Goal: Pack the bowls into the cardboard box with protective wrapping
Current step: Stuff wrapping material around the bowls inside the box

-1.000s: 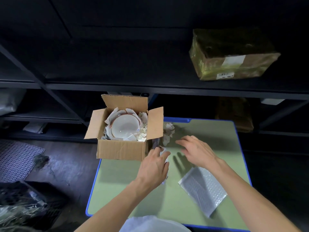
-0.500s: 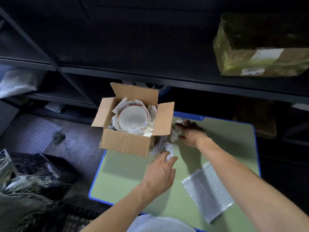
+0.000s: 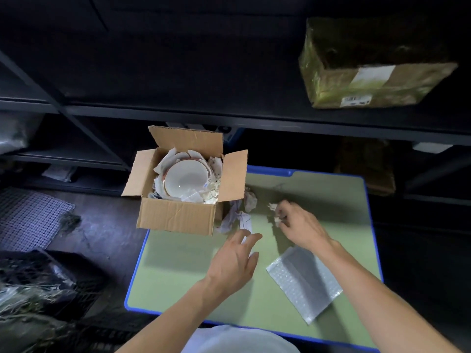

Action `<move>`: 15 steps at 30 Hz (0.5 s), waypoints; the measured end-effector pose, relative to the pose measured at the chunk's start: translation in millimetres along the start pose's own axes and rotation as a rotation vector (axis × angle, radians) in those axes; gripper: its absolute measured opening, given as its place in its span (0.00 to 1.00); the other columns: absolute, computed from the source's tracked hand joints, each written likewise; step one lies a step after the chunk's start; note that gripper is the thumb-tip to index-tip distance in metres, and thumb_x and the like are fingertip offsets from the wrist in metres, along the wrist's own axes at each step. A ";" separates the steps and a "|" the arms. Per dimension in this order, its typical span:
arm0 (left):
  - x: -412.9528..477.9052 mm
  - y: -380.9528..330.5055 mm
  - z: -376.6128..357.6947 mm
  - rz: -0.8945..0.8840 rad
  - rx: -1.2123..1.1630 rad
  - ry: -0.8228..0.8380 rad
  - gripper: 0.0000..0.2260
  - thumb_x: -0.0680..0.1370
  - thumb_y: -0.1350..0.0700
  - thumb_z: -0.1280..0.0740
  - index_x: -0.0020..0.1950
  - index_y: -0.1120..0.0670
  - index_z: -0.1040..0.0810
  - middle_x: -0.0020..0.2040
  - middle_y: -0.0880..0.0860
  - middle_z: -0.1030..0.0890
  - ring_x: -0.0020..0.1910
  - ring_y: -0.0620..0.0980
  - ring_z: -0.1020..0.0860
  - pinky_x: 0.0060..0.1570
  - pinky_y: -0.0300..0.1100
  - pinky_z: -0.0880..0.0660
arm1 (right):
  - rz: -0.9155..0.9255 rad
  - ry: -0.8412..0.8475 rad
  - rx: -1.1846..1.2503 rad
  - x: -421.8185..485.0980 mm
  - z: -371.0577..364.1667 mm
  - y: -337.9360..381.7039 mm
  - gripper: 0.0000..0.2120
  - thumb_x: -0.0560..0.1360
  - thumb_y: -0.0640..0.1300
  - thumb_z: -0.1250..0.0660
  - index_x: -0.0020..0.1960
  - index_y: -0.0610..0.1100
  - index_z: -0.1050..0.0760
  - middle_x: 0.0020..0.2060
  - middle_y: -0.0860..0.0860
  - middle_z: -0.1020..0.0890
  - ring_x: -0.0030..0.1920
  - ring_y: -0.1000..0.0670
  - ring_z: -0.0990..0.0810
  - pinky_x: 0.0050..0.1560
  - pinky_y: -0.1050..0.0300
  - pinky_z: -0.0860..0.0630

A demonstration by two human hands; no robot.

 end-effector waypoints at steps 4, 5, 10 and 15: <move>1.7 -11.9 26.2 -0.008 -0.152 -0.087 0.23 0.83 0.52 0.40 0.78 0.49 0.38 0.69 0.50 0.31 0.59 0.53 0.25 0.57 0.46 0.27 | 0.061 0.080 0.129 -38.2 20.2 22.6 0.11 0.76 0.48 0.34 0.53 0.60 0.32 0.51 0.64 0.24 0.48 0.62 0.22 0.48 0.56 0.25; 2.1 -14.9 32.8 -0.011 -0.189 -0.102 0.24 0.83 0.50 0.39 0.78 0.47 0.40 0.70 0.49 0.31 0.60 0.52 0.25 0.58 0.46 0.27 | 0.064 0.098 0.171 -45.6 26.2 29.8 0.10 0.76 0.49 0.33 0.52 0.61 0.32 0.50 0.66 0.23 0.48 0.64 0.22 0.48 0.58 0.24; 0.4 -29.7 53.1 -0.105 -0.286 -0.088 0.24 0.81 0.46 0.36 0.76 0.47 0.37 0.68 0.46 0.28 0.65 0.45 0.28 0.64 0.46 0.27 | 0.133 0.102 0.295 -64.7 48.1 73.0 0.10 0.76 0.53 0.32 0.51 0.60 0.32 0.50 0.68 0.22 0.49 0.66 0.21 0.42 0.66 0.28; -16.7 -14.5 77.5 -0.059 -0.495 -0.187 0.12 0.81 0.53 0.35 0.65 0.47 0.25 0.55 0.43 0.19 0.52 0.42 0.20 0.54 0.42 0.22 | 0.165 0.009 0.307 -60.8 58.3 105.9 0.15 0.76 0.59 0.32 0.56 0.62 0.36 0.50 0.65 0.23 0.48 0.61 0.22 0.46 0.63 0.25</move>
Point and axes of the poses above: each hand's wrist, its own x-axis towards the middle knuckle, its own z-axis out of the back of the hand, y = z × x, the point moved 9 cm from there along x, towards the middle knuckle
